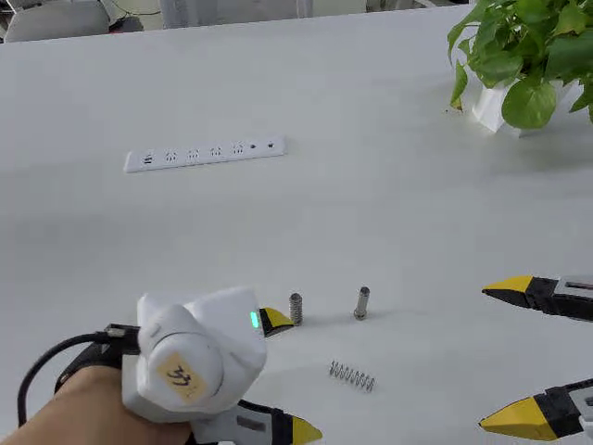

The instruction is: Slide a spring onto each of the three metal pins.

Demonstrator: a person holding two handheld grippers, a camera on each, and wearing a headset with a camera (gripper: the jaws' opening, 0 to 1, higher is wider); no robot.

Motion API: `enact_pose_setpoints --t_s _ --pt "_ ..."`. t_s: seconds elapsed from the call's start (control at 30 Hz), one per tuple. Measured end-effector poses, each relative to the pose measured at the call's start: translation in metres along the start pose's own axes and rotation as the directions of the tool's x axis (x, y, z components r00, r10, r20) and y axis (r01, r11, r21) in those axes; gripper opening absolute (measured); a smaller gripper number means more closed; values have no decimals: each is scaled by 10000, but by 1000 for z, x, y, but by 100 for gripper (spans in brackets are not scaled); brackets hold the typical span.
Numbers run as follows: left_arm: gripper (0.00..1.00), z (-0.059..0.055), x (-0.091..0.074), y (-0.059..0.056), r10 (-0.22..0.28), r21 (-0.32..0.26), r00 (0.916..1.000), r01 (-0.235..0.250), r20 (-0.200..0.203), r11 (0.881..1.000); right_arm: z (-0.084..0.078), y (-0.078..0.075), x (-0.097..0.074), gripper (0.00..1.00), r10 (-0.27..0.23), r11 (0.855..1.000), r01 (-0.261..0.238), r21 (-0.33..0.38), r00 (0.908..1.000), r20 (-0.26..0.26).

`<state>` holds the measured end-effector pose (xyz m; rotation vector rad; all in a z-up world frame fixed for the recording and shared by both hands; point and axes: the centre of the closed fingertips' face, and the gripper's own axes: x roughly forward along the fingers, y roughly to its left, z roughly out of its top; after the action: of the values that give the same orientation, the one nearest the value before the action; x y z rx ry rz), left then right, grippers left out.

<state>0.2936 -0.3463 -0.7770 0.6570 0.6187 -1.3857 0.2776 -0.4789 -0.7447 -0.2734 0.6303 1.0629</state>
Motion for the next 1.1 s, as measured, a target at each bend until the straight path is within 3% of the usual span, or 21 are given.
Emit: enact_pose_setpoints --t_s 0.13,0.23,0.37,0.47,0.53,0.7,0.83,1.1 --pt "50 -3 19 3 -209 -70 9991 207 -374 9998 -6 -1 -3 84 -137 9998 137 147 9999 27" --pt "45 -5 32 3 -369 189 9972 382 -652 9991 -9 -2 -5 84 -217 9994 214 289 9997 108" --pt "31 -15 46 8 -306 593 9905 388 -1344 9975 -13 -2 -7 83 -277 9988 271 397 9995 128" --pt "32 -15 53 5 -512 517 9887 590 -1410 9969 -14 -3 -8 83 -349 9983 339 480 9992 206" --pt "30 -16 57 5 -511 880 9863 655 -1566 9940 -14 -4 -9 83 -405 9978 391 526 9989 255" --pt "27 -17 66 8 -567 718 9833 700 -1728 9950 -16 -3 -9 82 -430 9972 411 623 9986 298" --pt "24 -12 73 8 -602 918 9814 779 -1825 9927 -19 -3 -9 82 -412 9970 392 670 9987 291" --pt "14 -17 76 12 -447 1225 9733 738 -2252 9897 -21 -5 -13 81 -502 9963 475 720 9981 363"
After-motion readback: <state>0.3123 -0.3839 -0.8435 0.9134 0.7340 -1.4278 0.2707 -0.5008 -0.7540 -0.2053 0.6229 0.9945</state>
